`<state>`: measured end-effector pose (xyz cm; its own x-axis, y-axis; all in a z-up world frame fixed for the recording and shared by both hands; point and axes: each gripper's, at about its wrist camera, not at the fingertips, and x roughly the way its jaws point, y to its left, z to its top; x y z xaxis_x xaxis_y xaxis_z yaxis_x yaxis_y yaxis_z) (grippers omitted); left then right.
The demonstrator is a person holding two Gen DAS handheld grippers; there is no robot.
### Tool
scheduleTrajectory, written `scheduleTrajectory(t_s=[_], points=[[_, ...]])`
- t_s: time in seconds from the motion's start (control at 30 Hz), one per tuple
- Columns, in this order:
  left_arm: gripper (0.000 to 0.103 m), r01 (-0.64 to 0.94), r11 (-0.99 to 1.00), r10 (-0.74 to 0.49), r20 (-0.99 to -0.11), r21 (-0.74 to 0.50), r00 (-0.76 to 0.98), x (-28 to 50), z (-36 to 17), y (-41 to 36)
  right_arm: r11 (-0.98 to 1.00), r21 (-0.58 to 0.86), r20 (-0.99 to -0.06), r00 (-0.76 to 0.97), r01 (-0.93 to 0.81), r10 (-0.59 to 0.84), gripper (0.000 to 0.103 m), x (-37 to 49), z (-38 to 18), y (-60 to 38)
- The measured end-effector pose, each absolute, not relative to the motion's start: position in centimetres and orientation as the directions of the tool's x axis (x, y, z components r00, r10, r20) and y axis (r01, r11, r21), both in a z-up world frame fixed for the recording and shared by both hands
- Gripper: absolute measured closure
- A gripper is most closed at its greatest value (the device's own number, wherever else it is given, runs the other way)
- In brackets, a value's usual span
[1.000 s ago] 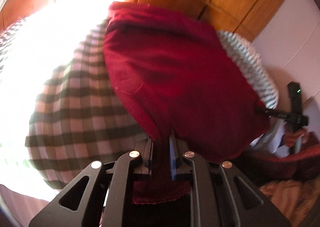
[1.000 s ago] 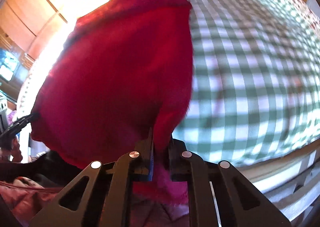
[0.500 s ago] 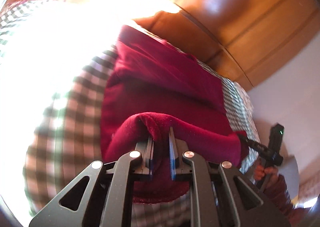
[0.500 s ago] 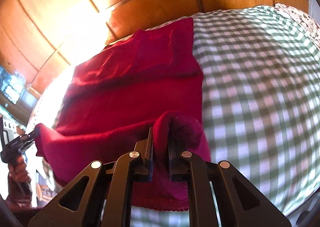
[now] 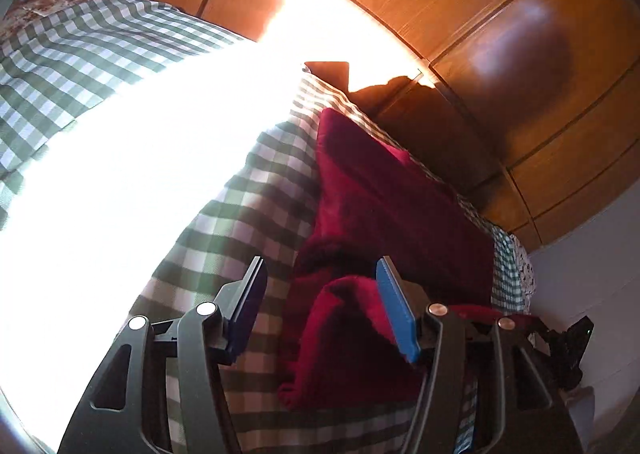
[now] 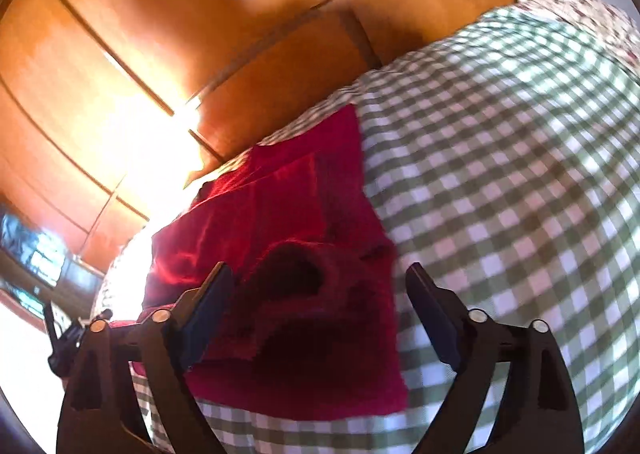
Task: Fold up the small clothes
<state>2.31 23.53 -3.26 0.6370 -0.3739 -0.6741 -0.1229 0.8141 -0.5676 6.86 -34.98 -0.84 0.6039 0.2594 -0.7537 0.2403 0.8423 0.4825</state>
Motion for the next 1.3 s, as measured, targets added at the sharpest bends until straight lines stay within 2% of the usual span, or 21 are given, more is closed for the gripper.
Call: scheduleTrajectory(t_s=[0.2,0.27,0.37,0.53,0.6,0.63,0.67,0.7,0.73,0.83,0.93,1.13,1.3], points=[[0.038,-0.013,0.835,-0.437,-0.677,-0.55,0.592,-3.1,-5.6,22.9,0.866,0.428,-0.803,0.549,0.259,0.232,0.015,2.2,-2.2,-35.5],[0.032,0.012,0.835,-0.454,-0.676,-0.551,0.581,-3.9,-6.2,21.7,0.864,0.432,-0.804,0.545,0.257,0.24,0.015,1.0,-2.5,-35.6],[0.032,0.023,0.862,-0.43,-0.708,-0.506,0.56,-4.2,-7.0,20.2,0.874,0.424,-0.81,0.531,0.237,0.249,0.011,-0.1,-3.1,-35.2],[0.035,0.05,0.871,-0.431,-0.709,-0.489,0.558,-2.2,-6.9,18.2,0.946,0.273,-0.848,0.507,0.176,0.151,0.012,1.4,-4.2,-33.0],[0.042,0.058,0.876,-0.429,-0.718,-0.479,0.548,-1.4,-7.1,17.4,0.954,0.261,-0.848,0.506,0.145,0.155,0.02,2.8,-4.7,-32.2],[0.045,0.053,0.884,-0.416,-0.731,-0.464,0.542,-1.0,-7.3,17.0,0.959,0.251,-0.852,0.499,0.129,0.156,0.031,3.4,-4.9,-31.8],[0.054,0.047,0.889,-0.407,-0.74,-0.456,0.535,-0.8,-7.5,16.9,0.965,0.237,-0.858,0.489,0.112,0.154,0.045,3.9,-5.1,-31.3],[0.059,0.045,0.889,-0.409,-0.744,-0.456,0.528,-0.6,-7.6,16.8,0.971,0.22,-0.863,0.483,0.094,0.149,0.051,4.4,-5.2,-30.8],[0.067,0.042,0.886,-0.413,-0.746,-0.461,0.523,-0.5,-7.7,16.9,0.976,0.205,-0.866,0.479,0.077,0.144,0.064,4.7,-5.2,-30.3],[0.077,0.045,0.873,-0.435,-0.733,-0.486,0.524,-0.6,-7.3,17.2,0.984,0.168,-0.87,0.479,0.064,0.117,0.08,5.0,-4.5,-29.6],[0.081,0.07,0.875,-0.439,-0.726,-0.478,0.529,-1.1,-6.5,17.7,0.981,0.186,-0.861,0.49,0.055,0.136,0.084,4.1,-3.4,-29.6],[0.081,0.075,0.859,-0.469,-0.718,-0.507,0.514,-3.5,-5.9,19.1,0.979,0.205,-0.858,0.483,0.009,0.176,0.085,0.3,-1.6,-28.9],[0.081,0.105,0.842,-0.509,-0.717,-0.528,0.477,-7.9,-5.8,19.3,0.98,0.201,-0.89,0.417,-0.006,0.185,0.086,-4.2,-2.1,-28.6]])
